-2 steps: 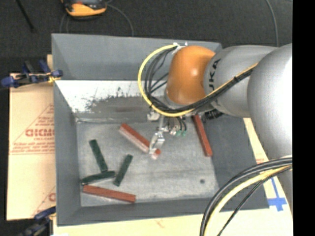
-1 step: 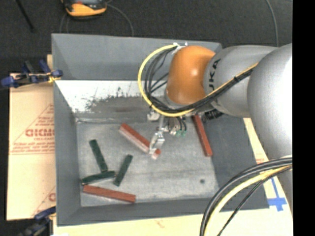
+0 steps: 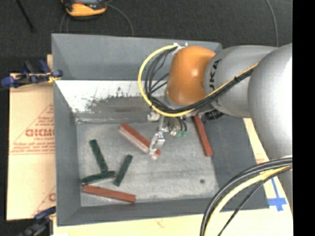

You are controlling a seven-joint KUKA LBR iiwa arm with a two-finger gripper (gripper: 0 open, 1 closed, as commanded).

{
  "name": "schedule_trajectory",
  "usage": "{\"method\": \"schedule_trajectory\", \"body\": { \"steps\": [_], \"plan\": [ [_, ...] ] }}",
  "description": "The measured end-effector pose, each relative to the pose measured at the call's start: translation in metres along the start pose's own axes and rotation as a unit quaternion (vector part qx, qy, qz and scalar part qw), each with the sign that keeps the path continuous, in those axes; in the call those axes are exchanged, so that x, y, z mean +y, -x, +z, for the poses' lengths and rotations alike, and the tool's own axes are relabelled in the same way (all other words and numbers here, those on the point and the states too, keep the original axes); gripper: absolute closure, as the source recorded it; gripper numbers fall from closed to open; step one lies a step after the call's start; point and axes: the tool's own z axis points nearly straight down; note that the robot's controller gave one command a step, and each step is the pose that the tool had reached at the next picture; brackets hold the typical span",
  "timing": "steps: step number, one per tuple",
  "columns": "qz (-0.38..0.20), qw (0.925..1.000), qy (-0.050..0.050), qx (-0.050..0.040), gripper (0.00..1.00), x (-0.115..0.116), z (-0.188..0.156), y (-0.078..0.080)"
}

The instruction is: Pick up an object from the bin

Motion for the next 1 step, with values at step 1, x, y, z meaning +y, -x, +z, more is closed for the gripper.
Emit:
{"method": "schedule_trajectory", "body": {
  "steps": [1],
  "plan": [
    [-0.044,0.9991,0.0,0.0002,0.0,-0.0041,-0.0093,-0.008]
  ]
}}
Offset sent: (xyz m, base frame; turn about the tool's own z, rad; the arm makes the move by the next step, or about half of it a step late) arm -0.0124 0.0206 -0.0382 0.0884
